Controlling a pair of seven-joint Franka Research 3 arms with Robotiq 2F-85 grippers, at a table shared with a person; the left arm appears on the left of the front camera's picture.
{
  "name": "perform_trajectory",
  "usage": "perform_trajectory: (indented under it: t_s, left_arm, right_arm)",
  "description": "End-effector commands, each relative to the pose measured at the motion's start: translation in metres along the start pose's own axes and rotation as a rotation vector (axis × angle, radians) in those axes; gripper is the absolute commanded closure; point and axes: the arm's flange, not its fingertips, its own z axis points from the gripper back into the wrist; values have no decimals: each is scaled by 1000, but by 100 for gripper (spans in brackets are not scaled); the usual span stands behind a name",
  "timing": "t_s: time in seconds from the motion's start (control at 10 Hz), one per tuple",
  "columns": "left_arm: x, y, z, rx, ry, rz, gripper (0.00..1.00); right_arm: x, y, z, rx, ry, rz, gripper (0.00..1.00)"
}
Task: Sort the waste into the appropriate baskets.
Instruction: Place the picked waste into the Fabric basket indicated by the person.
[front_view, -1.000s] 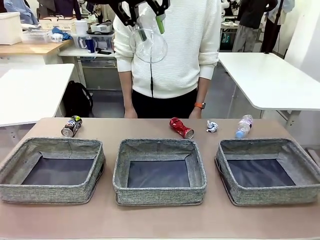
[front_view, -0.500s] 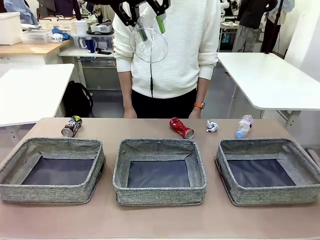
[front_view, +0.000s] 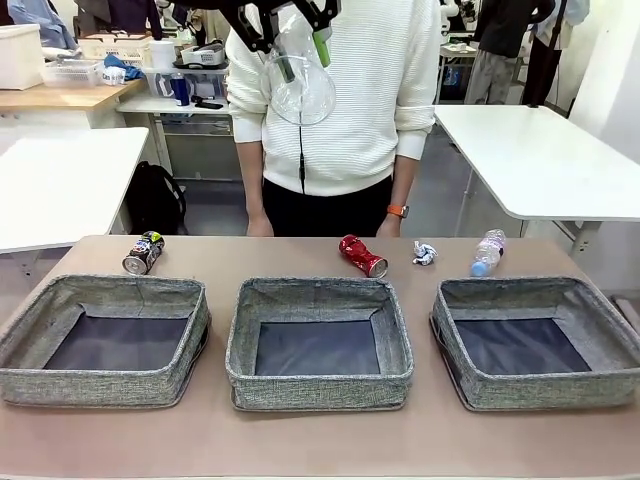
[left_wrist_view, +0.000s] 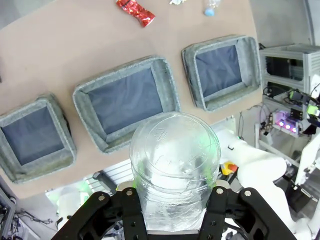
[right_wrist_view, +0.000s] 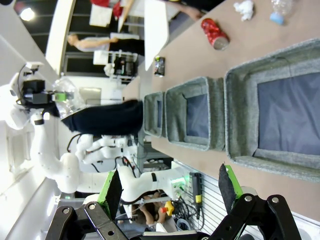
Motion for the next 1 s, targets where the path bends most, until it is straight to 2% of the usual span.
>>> perform_trajectory:
  t_s: [0.0,0.9]
  left_arm:
    - [-3,0,1,10,-16,-3,53]
    - [-3,0,1,10,-16,-3,53]
  right_arm:
    - [-1,0,-2,23,-8,24,0]
    - [-1,0,-2,23,-8,24,0]
